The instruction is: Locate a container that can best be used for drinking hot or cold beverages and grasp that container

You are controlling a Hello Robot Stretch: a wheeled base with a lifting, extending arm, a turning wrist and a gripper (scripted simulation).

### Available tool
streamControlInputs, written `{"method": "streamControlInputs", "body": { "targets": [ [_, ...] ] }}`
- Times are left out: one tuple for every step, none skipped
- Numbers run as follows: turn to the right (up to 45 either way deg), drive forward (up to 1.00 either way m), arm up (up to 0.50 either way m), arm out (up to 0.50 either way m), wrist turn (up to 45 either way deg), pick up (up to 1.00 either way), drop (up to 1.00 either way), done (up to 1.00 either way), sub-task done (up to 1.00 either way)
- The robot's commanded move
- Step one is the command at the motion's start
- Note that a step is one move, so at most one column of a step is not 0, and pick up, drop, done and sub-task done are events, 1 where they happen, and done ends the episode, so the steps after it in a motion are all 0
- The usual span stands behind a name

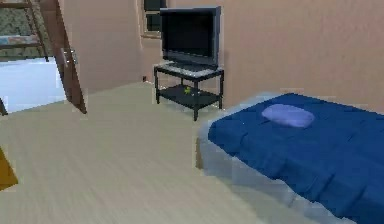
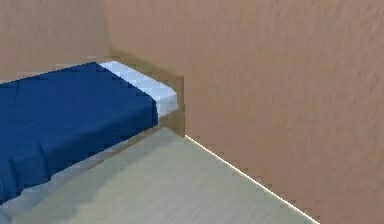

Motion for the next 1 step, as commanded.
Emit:
{"method": "streamControlInputs", "body": {
  "targets": [
    [-42.0, 0.0, 0.0, 0.0, 0.0, 0.0, 0.0, 0.0, 0.0]
  ]
}}
